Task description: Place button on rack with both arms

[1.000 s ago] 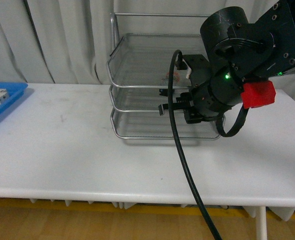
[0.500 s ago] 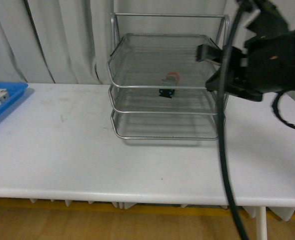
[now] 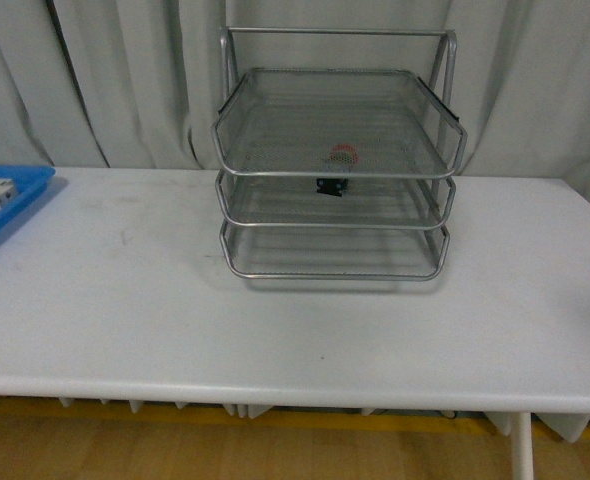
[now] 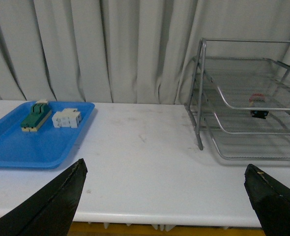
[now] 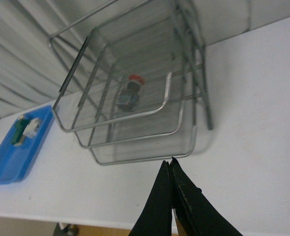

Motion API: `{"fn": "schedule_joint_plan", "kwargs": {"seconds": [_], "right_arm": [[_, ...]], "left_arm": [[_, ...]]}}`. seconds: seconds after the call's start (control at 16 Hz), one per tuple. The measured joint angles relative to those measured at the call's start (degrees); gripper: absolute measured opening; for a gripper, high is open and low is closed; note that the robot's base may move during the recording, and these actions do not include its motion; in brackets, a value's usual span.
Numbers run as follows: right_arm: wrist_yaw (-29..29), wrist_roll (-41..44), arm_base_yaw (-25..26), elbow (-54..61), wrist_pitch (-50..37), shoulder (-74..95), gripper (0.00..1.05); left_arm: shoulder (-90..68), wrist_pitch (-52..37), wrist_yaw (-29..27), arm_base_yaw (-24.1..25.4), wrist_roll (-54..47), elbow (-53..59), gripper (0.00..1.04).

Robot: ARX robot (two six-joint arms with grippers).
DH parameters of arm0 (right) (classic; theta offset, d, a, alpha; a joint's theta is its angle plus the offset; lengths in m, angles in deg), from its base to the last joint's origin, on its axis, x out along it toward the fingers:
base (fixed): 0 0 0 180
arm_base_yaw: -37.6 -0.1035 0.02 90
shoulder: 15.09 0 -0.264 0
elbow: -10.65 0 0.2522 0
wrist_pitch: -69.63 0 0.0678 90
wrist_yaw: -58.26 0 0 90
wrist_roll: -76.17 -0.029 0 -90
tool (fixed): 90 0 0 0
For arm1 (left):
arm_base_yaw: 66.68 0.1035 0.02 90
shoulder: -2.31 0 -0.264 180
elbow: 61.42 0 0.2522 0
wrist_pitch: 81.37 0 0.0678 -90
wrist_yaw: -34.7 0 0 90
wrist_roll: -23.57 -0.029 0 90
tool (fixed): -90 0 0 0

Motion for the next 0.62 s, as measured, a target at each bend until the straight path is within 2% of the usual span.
{"fn": "schedule_joint_plan", "kwargs": {"seconds": [0.19, 0.31, 0.38, 0.44, 0.5, 0.62], "right_arm": [[1.66, 1.18, 4.11, 0.37, 1.09, -2.16, 0.02], [-8.02, 11.23, 8.20, 9.86, -17.88, -7.93, 0.02], [-9.14, 15.39, 8.35, 14.73, -19.67, -12.85, 0.02], [-10.91, 19.85, 6.27, 24.50, -17.62, -26.34, 0.02], [-14.10, 20.70, 3.21, 29.22, -16.35, -32.06, 0.02], [-15.37, 20.72, 1.86, 30.93, -15.04, -35.01, 0.02]], "left_arm": [[0.00, 0.00, 0.00, 0.00, 0.00, 0.00, 0.98], [0.00, 0.02, 0.00, 0.00, 0.00, 0.00, 0.98], [0.00, 0.00, 0.00, 0.00, 0.00, 0.00, 0.98], [0.00, 0.00, 0.00, 0.00, 0.00, 0.00, 0.98], [0.00, 0.00, 0.00, 0.00, 0.00, 0.00, 0.98], [0.00, 0.00, 0.00, 0.00, 0.00, 0.00, 0.98]]}}
